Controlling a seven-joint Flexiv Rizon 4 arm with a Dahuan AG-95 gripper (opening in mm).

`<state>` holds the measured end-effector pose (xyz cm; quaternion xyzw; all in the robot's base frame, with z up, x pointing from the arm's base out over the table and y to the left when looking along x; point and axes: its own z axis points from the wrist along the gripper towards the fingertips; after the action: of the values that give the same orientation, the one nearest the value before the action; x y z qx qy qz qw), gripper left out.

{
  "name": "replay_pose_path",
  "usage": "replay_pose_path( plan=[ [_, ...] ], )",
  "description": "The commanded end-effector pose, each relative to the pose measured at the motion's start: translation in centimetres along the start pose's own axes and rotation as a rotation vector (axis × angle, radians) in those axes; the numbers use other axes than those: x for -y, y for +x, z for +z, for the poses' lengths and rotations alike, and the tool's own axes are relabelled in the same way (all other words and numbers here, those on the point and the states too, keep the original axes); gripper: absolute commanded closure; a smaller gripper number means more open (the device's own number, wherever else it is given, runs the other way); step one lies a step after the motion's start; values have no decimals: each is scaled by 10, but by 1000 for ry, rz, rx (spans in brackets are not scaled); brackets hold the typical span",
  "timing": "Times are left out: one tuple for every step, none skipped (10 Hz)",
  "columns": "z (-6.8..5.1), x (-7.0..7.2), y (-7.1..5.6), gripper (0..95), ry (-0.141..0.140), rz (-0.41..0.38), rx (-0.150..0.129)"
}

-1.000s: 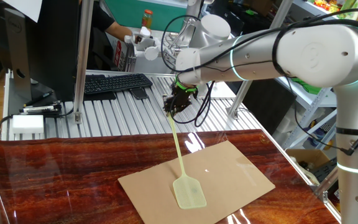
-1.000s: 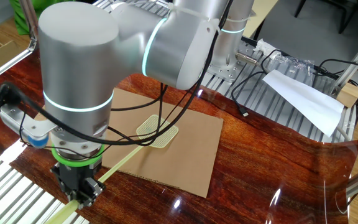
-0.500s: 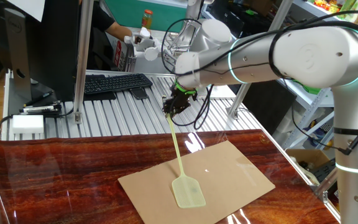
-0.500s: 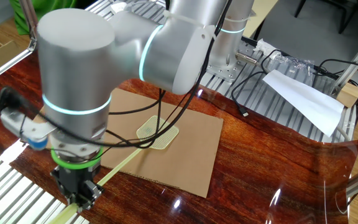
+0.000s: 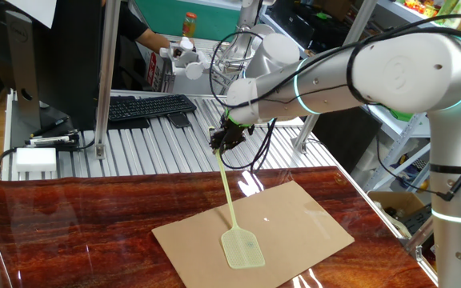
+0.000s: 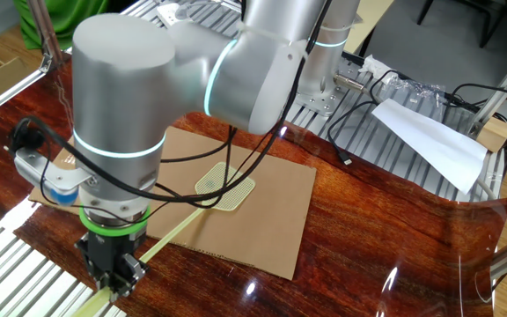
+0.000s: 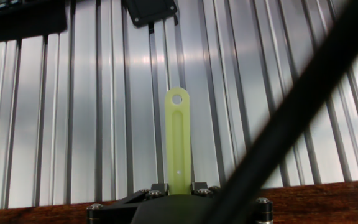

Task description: Swat with a flyswatter

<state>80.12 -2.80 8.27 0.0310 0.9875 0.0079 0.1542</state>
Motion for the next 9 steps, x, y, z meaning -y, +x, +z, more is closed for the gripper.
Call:
replay_pose_path(
  plan=[
    [1,1,2,950,0,1,3],
    [2,1,2,950,-2,2,9],
    [2,1,2,950,-2,3,12],
    [2,1,2,950,-2,6,15],
    [3,1,3,950,-2,8,18],
    [3,1,3,950,-2,10,21],
    [3,1,3,950,-2,12,23],
    [3,1,3,950,-1,15,9],
    [3,1,3,950,6,15,-34]
  ],
)
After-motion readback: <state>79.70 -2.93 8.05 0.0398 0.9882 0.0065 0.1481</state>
